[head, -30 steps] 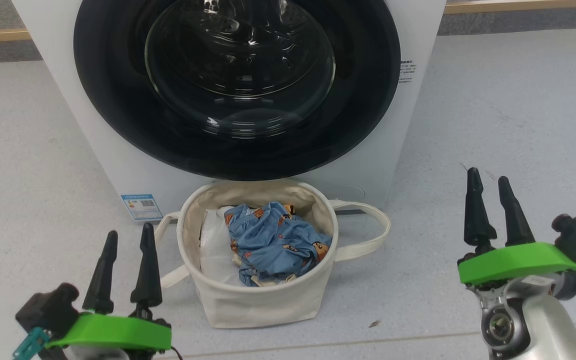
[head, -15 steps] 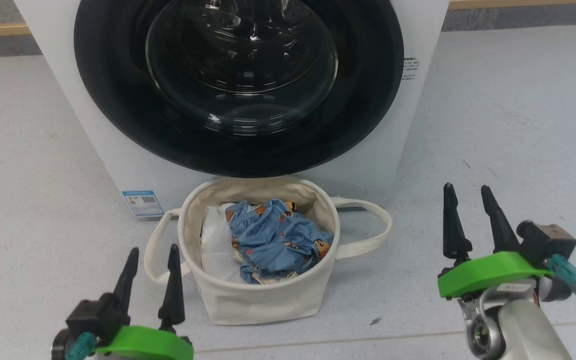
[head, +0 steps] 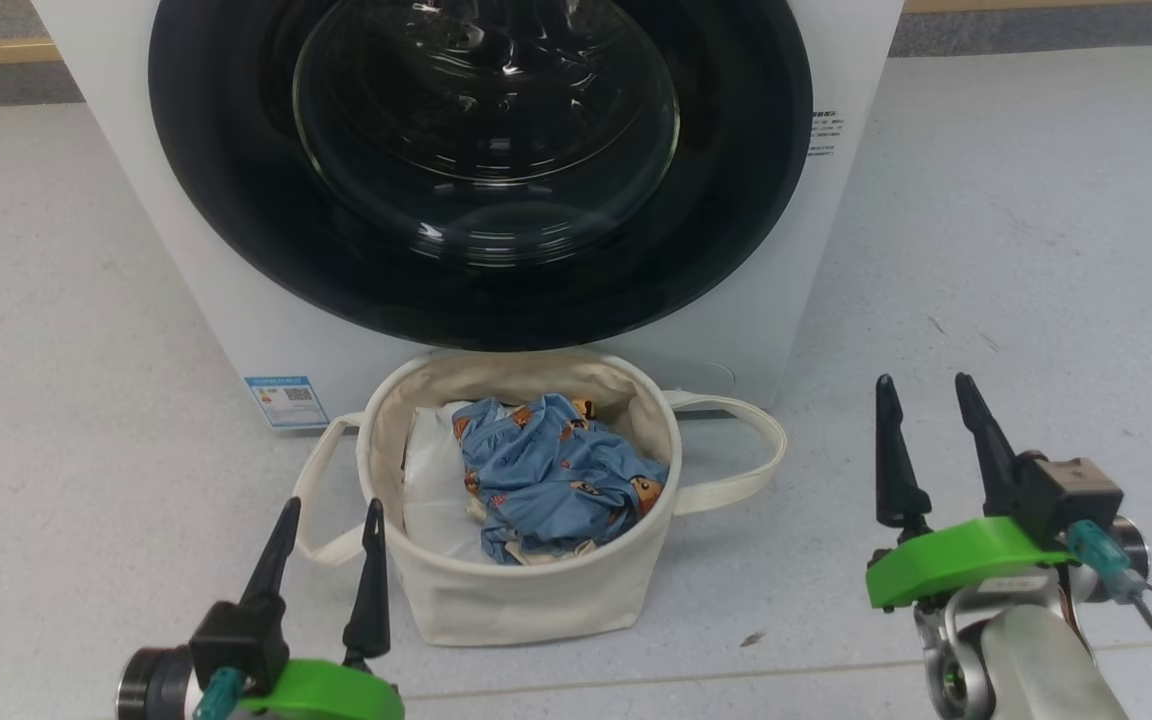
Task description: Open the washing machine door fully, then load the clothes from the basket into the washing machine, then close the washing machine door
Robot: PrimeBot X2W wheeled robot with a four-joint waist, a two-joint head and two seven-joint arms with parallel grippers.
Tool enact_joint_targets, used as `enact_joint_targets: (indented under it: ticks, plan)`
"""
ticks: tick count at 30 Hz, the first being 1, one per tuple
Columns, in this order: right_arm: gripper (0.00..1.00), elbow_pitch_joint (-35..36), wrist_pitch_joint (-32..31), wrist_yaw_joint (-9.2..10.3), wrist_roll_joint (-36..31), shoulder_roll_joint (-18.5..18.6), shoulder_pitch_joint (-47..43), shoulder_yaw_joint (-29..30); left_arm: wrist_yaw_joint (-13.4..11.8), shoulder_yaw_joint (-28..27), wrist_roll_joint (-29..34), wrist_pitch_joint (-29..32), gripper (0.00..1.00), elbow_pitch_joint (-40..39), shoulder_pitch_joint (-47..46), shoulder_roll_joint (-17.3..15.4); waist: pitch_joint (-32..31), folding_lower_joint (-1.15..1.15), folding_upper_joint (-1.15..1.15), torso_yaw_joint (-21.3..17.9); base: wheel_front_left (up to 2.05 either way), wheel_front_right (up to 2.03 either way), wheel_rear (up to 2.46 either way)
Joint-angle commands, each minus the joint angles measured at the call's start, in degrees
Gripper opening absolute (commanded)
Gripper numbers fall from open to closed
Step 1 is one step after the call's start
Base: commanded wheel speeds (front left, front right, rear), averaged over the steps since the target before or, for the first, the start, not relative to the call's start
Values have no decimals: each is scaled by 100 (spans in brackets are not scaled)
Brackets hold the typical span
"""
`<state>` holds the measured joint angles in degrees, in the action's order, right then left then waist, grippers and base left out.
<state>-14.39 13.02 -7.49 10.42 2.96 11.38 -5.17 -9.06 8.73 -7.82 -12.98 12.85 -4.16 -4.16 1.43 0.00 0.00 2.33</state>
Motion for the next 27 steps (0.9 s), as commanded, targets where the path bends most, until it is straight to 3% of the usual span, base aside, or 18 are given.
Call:
enact_joint_targets:
  ticks: [1, 8, 27]
  plan:
    - [100, 152, 87, 0, -165, -10, 156, -176, -42, -129, 171, -92, 100, -137, -241, -62, -1, 1, 0, 1, 0, 0, 0]
    - [100, 31, 197, 0, -405, -8, 179, -213, -10, -113, 444, -202, 100, -64, -257, -5, 13, 1, 0, 16, 0, 0, 0]
    - [100, -55, 197, 0, -182, -8, 201, -139, 70, -348, 301, -202, 100, 223, -201, 98, -15, 1, 0, 21, 0, 0, 0]
